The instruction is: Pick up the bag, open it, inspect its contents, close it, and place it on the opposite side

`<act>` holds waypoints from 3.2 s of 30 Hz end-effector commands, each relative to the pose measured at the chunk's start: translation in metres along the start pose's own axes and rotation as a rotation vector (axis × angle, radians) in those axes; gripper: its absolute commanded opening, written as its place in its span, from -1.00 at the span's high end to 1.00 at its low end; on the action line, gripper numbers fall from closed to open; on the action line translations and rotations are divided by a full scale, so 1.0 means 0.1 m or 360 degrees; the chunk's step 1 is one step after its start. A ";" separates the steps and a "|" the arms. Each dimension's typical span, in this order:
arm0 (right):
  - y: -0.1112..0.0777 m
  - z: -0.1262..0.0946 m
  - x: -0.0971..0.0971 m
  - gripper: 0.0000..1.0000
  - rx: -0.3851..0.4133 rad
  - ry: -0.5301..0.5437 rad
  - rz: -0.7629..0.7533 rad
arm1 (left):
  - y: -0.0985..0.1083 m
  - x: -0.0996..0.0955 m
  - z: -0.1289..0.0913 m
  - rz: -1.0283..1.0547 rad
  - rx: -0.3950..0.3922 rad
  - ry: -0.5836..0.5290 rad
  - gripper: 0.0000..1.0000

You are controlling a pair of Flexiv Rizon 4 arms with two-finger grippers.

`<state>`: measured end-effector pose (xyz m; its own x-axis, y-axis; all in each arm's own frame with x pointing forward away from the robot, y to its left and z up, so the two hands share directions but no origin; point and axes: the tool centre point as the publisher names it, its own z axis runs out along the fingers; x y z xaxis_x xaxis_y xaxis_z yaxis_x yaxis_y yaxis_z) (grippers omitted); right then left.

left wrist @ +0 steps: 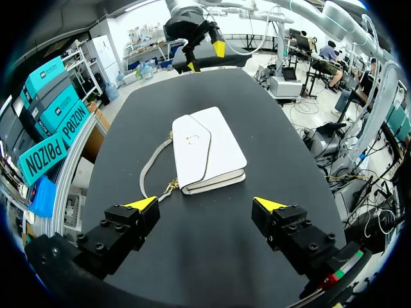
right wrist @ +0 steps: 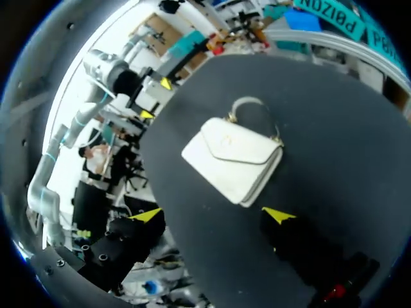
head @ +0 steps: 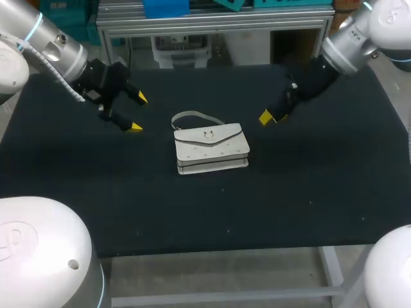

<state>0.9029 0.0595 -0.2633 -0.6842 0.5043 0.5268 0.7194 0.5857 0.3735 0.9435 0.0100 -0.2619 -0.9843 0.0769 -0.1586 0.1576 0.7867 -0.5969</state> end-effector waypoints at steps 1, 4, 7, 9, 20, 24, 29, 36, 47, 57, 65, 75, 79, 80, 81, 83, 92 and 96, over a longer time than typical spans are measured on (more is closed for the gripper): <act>0.00 0.01 0.07 -1.00 0.0032 -0.0390 -0.0094 | 0.00 0.01 0.01 0.0002 0.0003 -0.0005 -1.00; 0.09 0.05 0.19 -1.00 0.0117 -0.0666 -0.0433 | -0.15 0.05 0.13 0.0166 0.0023 -0.0034 -1.00; 0.10 0.10 0.19 -1.00 0.0141 -0.0798 -0.0663 | -0.26 0.05 0.20 0.0266 0.0111 -0.0075 -1.00; 0.08 0.15 0.21 -1.00 0.0148 -0.0839 -0.0804 | -0.32 0.03 0.24 0.0326 0.0143 -0.0091 -1.00; -0.03 0.29 0.17 -1.00 0.0300 -0.0812 -0.1438 | -0.54 -0.06 0.42 0.0484 0.0294 -0.0056 -1.00; -0.03 0.29 0.17 -1.00 0.0300 -0.0812 -0.1438 | -0.54 -0.06 0.42 0.0484 0.0294 -0.0056 -1.00; -0.03 0.29 0.17 -1.00 0.0300 -0.0812 -0.1438 | -0.54 -0.06 0.42 0.0484 0.0294 -0.0056 -1.00; -0.01 0.41 0.22 -1.00 0.0324 -0.0912 -0.1564 | -0.55 -0.05 0.48 0.0566 0.0416 -0.0110 -1.00; -0.13 0.85 0.28 -1.00 0.0331 -0.1216 -0.1820 | -0.50 -0.02 0.75 0.0656 0.0513 -0.0069 -1.00; -0.18 0.99 0.06 -1.00 0.0297 -0.1291 -0.1782 | -0.57 -0.02 0.90 0.0686 0.0514 -0.0004 -1.00; -0.02 1.07 -0.06 -0.76 0.0304 -0.1329 -0.1843 | -0.55 -0.01 0.95 0.0682 0.0514 0.0034 -1.00; 0.18 1.18 -0.20 -0.41 0.0334 -0.1319 -0.1893 | -0.46 -0.01 0.98 0.0653 0.0516 0.0058 -1.00; 0.21 1.22 -0.26 -0.31 0.0336 -0.1314 -0.1890 | -0.43 -0.01 0.98 0.0645 0.0513 0.0071 -1.00; 0.21 1.23 -0.27 -0.26 0.0335 -0.1311 -0.1888 | -0.43 -0.02 0.98 0.0643 0.0514 0.0076 -1.00; 0.21 1.23 -0.28 -0.20 0.0336 -0.1309 -0.1886 | -0.42 -0.02 0.99 0.0641 0.0515 0.0079 -1.00; 0.22 1.24 -0.30 -0.02 0.0339 -0.1309 -0.1881 | -0.41 -0.02 0.99 0.0640 0.0515 0.0084 -1.00; 0.21 1.26 -0.37 0.75 0.0356 -0.1300 -0.1879 | -0.40 -0.02 1.02 0.0633 0.0519 0.0096 -1.00; 0.18 1.30 -0.38 1.00 0.0359 -0.1285 -0.1878 | -0.40 -0.02 1.02 0.0634 0.0520 0.0096 -1.00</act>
<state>0.9267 0.1334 -0.3719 -0.7915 -0.1667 -0.5880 -0.2816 0.9533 0.1087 0.9464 -0.0841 -0.3164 -0.8451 0.3736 -0.3824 0.5270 0.4625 -0.7130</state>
